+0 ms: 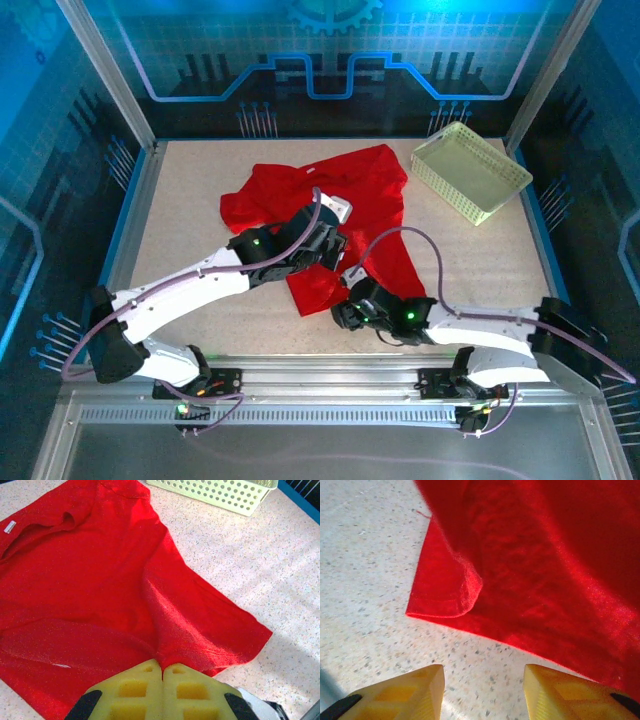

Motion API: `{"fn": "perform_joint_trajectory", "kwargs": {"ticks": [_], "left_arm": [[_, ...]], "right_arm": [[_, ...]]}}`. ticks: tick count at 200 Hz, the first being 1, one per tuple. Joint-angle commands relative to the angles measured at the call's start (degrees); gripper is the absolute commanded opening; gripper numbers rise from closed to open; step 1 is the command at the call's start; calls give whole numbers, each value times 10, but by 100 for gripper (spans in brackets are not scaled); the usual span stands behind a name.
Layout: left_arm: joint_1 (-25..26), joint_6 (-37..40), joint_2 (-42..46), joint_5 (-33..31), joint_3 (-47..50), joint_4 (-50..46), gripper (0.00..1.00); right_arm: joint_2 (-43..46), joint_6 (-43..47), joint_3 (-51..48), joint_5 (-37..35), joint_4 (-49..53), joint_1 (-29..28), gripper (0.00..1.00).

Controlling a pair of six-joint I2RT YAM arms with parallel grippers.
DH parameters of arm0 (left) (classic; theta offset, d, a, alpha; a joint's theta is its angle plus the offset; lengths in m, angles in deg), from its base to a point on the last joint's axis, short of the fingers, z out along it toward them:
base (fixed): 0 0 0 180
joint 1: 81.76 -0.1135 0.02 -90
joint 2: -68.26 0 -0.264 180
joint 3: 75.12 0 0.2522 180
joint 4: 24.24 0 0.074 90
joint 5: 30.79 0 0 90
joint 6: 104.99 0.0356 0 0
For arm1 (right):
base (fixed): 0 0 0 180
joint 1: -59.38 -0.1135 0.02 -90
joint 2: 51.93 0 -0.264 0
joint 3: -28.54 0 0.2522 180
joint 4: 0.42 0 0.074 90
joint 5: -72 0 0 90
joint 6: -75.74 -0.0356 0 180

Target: Fold the inside-out t-shirt

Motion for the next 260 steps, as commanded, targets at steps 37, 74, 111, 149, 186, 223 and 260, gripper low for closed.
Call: {"fn": "perform_joint_trajectory", "kwargs": {"ticks": [37,74,111,149,186,223,260], "left_arm": [[-3,19,14,9,-27,-22,0],[-3,31,23,9,-25,-19,0],[-3,43,37,17,-21,-17,0],[-3,70,67,31,-5,-18,0],[-3,98,87,34,4,-27,0],[-3,126,84,57,-4,-47,0],[-3,136,84,71,-10,-51,0]], "right_arm": [[-63,45,15,-48,-104,12,50],[-85,73,35,-12,-100,36,51],[-99,65,43,-2,-92,69,53],[-92,101,70,-9,-34,134,56],[-69,133,73,27,-34,181,61],[-35,171,66,71,-31,197,69],[-8,152,51,98,-31,233,75]]}}
